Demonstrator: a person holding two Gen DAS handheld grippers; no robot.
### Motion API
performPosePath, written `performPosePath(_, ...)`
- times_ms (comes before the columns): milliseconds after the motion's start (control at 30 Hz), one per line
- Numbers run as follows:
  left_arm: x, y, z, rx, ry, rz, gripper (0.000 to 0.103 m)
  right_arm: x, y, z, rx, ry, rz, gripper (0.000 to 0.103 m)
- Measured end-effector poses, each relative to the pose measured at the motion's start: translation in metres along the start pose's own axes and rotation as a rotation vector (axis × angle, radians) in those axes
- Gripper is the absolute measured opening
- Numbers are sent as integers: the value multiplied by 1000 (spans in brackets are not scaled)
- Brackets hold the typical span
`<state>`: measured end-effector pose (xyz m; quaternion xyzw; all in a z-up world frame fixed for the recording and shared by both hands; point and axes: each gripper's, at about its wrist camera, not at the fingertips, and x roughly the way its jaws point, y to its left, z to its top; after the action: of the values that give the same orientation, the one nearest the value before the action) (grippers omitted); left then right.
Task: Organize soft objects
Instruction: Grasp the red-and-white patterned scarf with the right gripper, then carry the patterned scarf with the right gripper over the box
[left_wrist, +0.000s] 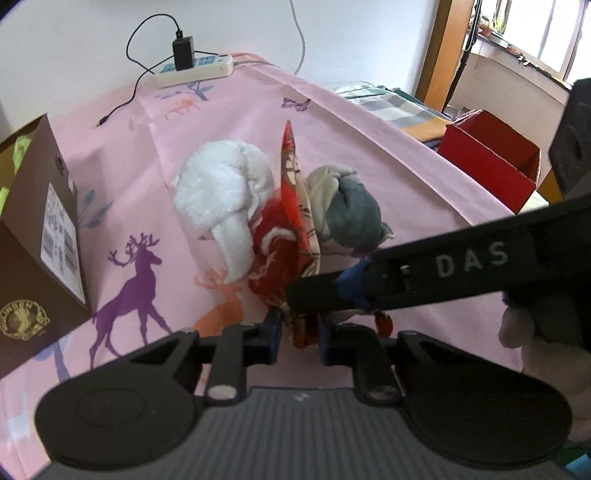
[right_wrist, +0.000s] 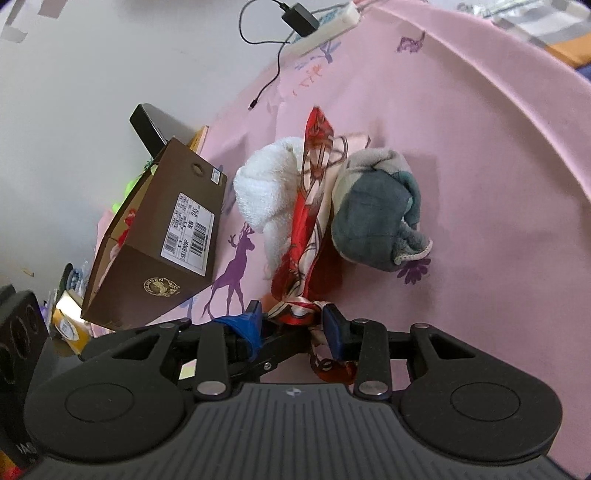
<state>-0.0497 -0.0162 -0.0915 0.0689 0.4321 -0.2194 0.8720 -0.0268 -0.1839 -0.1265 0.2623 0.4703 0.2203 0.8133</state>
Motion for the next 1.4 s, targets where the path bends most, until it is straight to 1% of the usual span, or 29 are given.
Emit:
performPosePath(67, -1, 1, 0, -1, -4, -8, 10, 1, 1, 1, -5, 10, 4, 16)
performPosePath(300, -12, 5, -4, 10, -18, -25, 9, -3, 9, 1, -35, 29, 35, 6)
performPosePath(500, -35, 14, -8, 14, -53, -13, 9, -4, 30, 2, -72, 39, 88, 4)
performPosePath(667, -66, 31, -9, -4, -110, 11, 9, -1, 58, 6, -104, 28, 141, 4)
performPosePath(867, -101, 57, -7, -54, -194, 48, 9, 5, 98, 15, -158, 9, 201, 4)
performPosePath(1200, -162, 105, -8, -81, -334, 126, 9, 19, 169, 27, -277, -44, 296, 4)
performPosePath(1333, -180, 123, -4, -87, -387, 168, 9, 26, 197, 33, -321, -73, 326, 4)
performPosePath(1400, -190, 134, -1, -94, -410, 177, 9, 31, 208, 36, -331, -79, 344, 4)
